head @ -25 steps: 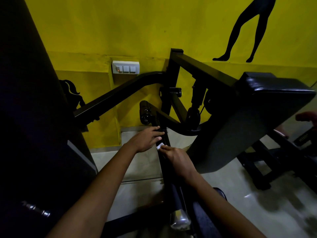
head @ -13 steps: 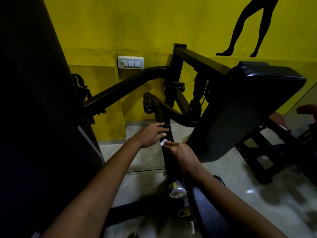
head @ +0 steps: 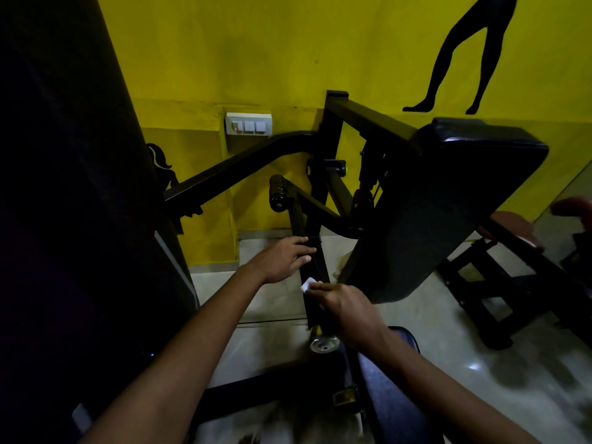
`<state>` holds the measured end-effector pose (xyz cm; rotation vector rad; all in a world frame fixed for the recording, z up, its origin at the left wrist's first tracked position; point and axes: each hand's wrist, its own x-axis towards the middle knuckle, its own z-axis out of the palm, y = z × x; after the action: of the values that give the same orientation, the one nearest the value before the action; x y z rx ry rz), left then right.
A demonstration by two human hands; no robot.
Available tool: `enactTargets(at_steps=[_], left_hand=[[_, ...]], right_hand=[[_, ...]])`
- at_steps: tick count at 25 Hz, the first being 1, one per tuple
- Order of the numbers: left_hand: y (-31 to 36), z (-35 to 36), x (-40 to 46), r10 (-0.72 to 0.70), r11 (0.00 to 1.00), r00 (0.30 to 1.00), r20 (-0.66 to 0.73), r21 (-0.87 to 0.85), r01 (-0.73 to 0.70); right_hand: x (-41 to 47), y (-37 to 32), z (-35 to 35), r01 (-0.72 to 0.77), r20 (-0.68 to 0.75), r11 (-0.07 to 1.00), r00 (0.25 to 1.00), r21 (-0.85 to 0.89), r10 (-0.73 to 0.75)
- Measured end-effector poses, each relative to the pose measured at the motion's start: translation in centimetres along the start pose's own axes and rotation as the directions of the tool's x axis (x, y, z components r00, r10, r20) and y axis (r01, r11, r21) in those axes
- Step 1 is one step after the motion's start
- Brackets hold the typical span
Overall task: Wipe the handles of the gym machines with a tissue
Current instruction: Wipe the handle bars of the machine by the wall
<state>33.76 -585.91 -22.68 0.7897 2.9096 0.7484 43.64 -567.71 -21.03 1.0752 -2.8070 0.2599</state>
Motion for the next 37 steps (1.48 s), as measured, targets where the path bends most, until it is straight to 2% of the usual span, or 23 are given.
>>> enactTargets(at_steps=[5,10,14,20,24,30,32,37], left_hand=[[0.3,0.1,-0.2,-0.014,1.000,1.000,0.007,0.008,0.014],[0.2,0.3,-0.2,-0.019,1.000,1.000,0.000,0.000,0.019],[0.0,0.4,-0.2,-0.012,1.000,1.000,-0.015,-0.005,0.011],[-0.4,0.3,-0.2,0.006,1.000,1.000,-0.014,-0.015,-0.007],[-1.0,0.1,0.4,0.020,0.999,0.999,-0.026,-0.026,-0.021],[-3.4,0.0,2.6,0.040,0.998,0.999,-0.033,-0.043,-0.042],[-4.2,-0.2,3.7,0.035,0.998,0.999,-0.039,-0.050,-0.037],[-6.5,-0.8,6.3,0.056,0.998,0.996,-0.072,-0.021,-0.057]], right_hand=[[-2.2,-1.1,-0.5,0.016,-0.037,1.000,0.999,-0.015,-0.017],[-4.2,-2.2,-0.8,0.047,-0.072,0.995,0.997,0.094,-0.040],[-5.3,-2.5,-0.8,0.100,-0.141,0.989,0.986,0.110,-0.084],[-4.8,-0.7,-0.4,0.180,-0.089,0.984,0.980,0.013,-0.178],[-2.9,1.6,-0.4,0.258,-0.079,0.965,0.964,0.042,-0.254],[-0.2,3.7,1.2,0.181,-0.126,0.976,0.978,0.123,-0.166],[1.2,4.7,2.0,0.158,-0.102,0.976,0.984,0.152,-0.144],[4.8,6.3,2.8,0.190,-0.114,0.974,0.978,0.121,-0.176]])
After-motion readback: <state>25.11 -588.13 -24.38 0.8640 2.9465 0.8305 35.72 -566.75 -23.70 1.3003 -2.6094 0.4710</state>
